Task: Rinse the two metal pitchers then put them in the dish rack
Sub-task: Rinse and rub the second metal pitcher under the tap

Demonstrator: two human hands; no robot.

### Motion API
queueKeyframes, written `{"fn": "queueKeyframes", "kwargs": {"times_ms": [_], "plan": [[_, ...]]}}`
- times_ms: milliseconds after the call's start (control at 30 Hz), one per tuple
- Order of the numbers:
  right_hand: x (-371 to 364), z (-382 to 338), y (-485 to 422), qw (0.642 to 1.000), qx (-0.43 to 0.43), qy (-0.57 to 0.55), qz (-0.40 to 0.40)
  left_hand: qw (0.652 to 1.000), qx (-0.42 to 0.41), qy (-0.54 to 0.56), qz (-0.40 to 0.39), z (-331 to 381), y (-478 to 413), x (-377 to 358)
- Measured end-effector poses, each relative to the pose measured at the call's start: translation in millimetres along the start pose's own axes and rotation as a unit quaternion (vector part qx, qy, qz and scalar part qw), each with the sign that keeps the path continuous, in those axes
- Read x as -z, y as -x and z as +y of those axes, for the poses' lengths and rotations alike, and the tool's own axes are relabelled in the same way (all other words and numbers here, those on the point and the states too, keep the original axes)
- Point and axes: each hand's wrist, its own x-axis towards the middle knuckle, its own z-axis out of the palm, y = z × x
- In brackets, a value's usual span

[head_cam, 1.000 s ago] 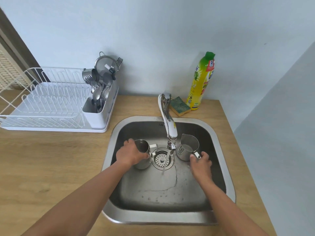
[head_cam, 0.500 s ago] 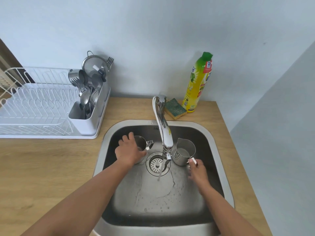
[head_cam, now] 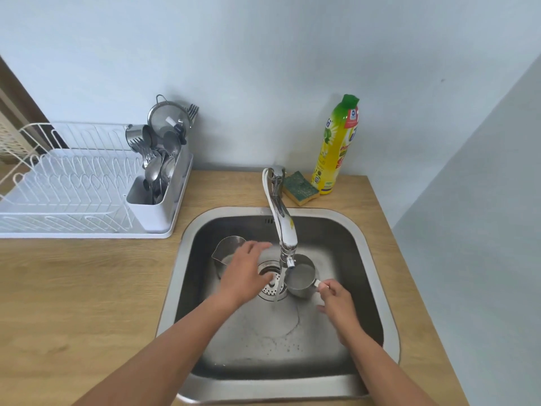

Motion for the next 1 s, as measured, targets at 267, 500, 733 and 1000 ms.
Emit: {"fn": "queueKeyframes", "kwargs": {"times_ms": [267, 500, 733, 1000], "plan": [[-9, -8, 26, 0.998, 0.027, 0.016, -0.052, 0.969, 0.078, 0.164, -0.166, -6, 16, -23], [7, -10, 32, 0.998, 0.047, 0.036, -0.027, 0.962, 0.080, 0.203, -0.167, 4, 21, -31], [23, -16, 30, 1.000, 0.019, 0.006, -0.017, 0.950, 0.092, 0.227, -0.192, 15, 26, -36], [14, -7, 29, 0.997, -0.039, 0.021, -0.061, 0.942, 0.129, 0.220, -0.218, -1, 38, -24]]}}
